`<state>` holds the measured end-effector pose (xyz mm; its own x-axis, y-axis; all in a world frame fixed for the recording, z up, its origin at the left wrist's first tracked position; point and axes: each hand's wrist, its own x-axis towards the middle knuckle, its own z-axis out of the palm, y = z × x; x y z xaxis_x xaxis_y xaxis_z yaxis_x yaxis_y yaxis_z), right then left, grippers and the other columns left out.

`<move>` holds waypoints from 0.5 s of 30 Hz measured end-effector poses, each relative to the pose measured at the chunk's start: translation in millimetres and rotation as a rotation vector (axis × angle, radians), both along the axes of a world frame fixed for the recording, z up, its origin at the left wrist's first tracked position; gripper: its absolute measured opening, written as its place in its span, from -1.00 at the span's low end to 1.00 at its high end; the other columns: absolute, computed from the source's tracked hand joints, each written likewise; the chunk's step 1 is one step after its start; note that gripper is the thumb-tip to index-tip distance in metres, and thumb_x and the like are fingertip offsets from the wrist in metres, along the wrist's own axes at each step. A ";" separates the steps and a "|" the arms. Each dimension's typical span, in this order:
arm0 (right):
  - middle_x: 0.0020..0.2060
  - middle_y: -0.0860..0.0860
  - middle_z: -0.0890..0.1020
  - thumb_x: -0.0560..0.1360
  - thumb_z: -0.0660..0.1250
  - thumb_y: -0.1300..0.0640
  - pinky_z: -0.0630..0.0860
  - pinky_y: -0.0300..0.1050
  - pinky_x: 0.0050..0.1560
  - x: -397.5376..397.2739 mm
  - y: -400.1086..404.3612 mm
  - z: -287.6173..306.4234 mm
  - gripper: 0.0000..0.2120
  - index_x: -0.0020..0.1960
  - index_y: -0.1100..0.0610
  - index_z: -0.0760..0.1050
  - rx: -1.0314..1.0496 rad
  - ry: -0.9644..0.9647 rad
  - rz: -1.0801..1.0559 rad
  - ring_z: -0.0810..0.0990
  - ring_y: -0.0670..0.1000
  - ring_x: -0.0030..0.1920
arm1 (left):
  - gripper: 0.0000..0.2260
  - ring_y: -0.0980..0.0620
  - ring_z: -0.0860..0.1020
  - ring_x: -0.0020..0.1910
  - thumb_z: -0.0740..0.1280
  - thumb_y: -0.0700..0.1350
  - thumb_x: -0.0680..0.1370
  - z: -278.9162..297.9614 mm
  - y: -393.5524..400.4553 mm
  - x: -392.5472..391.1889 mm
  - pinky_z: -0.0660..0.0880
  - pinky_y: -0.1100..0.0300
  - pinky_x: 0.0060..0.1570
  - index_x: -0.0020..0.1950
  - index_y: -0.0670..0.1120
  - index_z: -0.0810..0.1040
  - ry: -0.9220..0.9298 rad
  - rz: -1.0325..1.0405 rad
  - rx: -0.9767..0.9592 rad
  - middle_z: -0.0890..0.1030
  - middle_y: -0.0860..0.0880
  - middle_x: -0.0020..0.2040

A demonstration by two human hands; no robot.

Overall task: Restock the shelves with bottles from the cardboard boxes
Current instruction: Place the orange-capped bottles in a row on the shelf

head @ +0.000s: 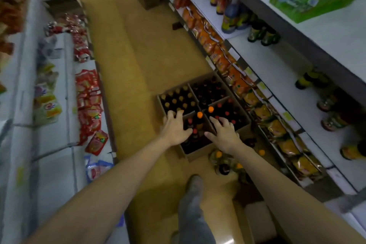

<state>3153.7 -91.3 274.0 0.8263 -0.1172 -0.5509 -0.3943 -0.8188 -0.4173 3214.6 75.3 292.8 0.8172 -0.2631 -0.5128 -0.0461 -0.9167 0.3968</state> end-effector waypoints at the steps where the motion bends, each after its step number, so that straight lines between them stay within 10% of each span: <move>1: 0.53 0.04 0.01 0.61 0.11 -0.16 0.16 0.28 0.41 18.7 -8.2 -13.9 -0.39 0.56 -0.07 -0.05 0.003 0.000 -0.002 0.00 0.18 0.51 | -0.35 -0.21 0.13 0.45 0.27 0.09 0.56 -16.0 -8.9 16.8 0.30 -0.07 0.35 0.53 -0.04 0.04 0.007 -0.008 -0.006 0.07 -0.13 0.47; 15: 0.48 0.11 0.13 0.62 0.17 -0.05 0.26 0.06 0.39 163.1 -75.3 -215.5 -0.39 0.56 0.05 -0.01 0.068 0.086 -0.046 0.15 0.16 0.46 | -0.39 -0.20 0.28 0.35 0.27 0.03 0.56 -229.5 -88.6 164.8 0.38 -0.05 0.26 0.51 -0.10 0.10 0.110 -0.265 0.082 0.22 -0.18 0.37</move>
<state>3316.9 -166.7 58.5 0.7704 -0.1139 -0.6273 -0.4672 -0.7703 -0.4340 3379.4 -13.3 63.3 0.6640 -0.4142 -0.6226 -0.2490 -0.9075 0.3382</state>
